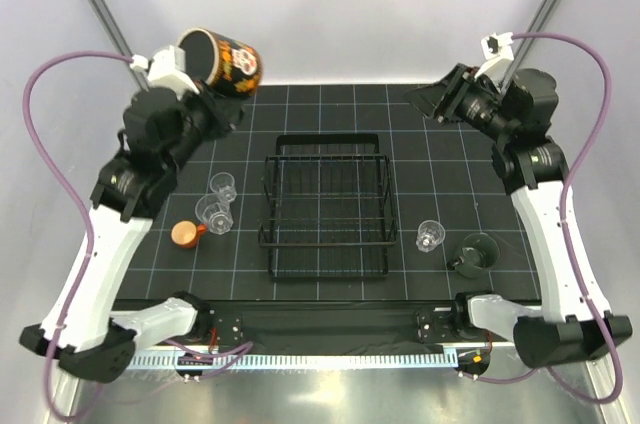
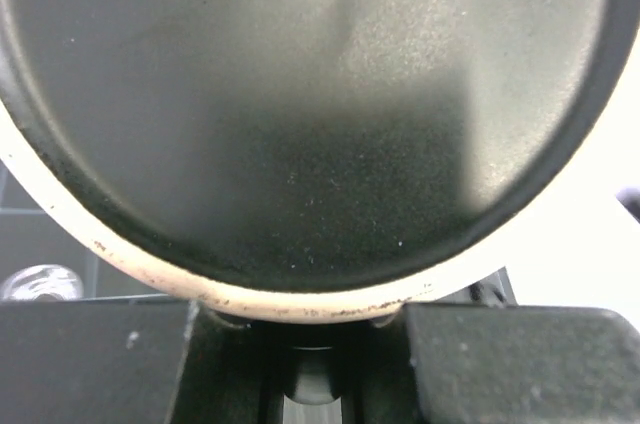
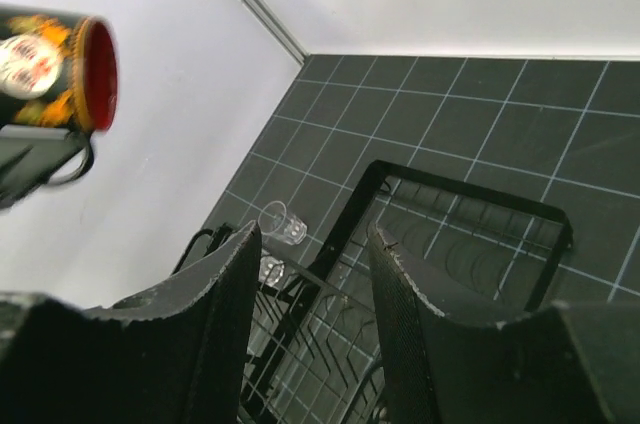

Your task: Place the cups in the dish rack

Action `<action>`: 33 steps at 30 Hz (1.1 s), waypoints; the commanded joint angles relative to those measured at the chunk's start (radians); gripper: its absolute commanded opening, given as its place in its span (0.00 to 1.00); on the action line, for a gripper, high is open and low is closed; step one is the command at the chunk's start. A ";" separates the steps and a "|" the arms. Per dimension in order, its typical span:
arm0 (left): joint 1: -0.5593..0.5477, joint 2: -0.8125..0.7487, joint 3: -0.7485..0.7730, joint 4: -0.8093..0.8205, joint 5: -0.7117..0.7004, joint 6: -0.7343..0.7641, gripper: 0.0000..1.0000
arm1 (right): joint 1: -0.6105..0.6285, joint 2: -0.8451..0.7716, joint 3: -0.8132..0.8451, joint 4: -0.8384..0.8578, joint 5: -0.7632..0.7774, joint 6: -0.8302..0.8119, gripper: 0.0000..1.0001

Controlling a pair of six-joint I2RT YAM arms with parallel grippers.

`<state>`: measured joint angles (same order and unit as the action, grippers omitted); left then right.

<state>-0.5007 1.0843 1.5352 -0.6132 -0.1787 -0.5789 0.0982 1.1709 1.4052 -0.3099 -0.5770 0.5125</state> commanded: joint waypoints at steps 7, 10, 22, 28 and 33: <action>0.366 0.200 -0.009 0.229 0.363 -0.042 0.00 | 0.015 -0.181 -0.116 0.070 0.002 0.000 0.49; 0.399 0.233 -0.061 0.280 0.367 -0.023 0.00 | 0.023 -0.211 -0.155 0.065 0.017 -0.011 0.49; 0.413 0.397 -0.216 0.461 0.616 0.197 0.00 | 0.041 -0.249 -0.195 0.057 0.054 -0.029 0.49; 0.410 0.448 -0.256 0.537 0.837 0.359 0.00 | 0.041 -0.263 -0.209 0.055 0.071 -0.034 0.49; 0.373 0.469 -0.212 0.489 0.919 0.491 0.00 | 0.043 -0.255 -0.215 0.058 0.074 -0.034 0.49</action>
<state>-0.1043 1.5875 1.2427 -0.2993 0.5888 -0.2287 0.1360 0.9226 1.1942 -0.2852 -0.5194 0.4976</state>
